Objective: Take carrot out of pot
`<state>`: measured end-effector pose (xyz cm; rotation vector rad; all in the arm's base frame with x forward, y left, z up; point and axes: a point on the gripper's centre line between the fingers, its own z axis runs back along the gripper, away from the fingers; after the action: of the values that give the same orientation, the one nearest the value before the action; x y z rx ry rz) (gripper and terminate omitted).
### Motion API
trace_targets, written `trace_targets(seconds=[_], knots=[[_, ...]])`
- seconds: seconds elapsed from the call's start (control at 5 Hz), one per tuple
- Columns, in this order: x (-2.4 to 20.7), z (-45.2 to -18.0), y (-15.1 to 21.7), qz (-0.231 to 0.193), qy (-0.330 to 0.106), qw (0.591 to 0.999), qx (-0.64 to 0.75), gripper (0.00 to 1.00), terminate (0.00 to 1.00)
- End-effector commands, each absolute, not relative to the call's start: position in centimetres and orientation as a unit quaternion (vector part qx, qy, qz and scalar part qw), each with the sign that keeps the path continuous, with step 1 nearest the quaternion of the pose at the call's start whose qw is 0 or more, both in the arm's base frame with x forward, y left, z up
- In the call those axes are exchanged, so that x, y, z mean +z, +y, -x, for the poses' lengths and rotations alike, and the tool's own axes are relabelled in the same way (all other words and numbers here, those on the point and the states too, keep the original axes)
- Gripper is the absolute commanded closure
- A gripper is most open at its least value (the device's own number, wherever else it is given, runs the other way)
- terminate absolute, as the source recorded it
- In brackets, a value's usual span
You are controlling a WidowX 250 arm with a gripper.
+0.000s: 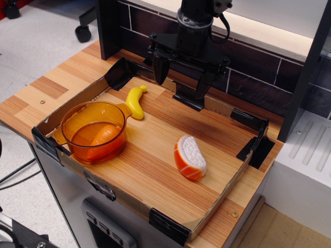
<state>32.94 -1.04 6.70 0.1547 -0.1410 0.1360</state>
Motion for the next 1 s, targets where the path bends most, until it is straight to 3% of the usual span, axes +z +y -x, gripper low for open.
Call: trace_targets(seconds=[0.0, 0.4, 0.8], knots=[[6.7, -32.9, -1.0, -0.077, -0.070, 0.992, 0.068, 0.00, 0.00], [9.6, -30.6, 2.9, 0.013, -0.068, 0.996, -0.058, 0.00, 0.00], [9.1, -26.9, 7.2, -0.016, -0.068, 0.989, -0.133, 0.00, 0.00]])
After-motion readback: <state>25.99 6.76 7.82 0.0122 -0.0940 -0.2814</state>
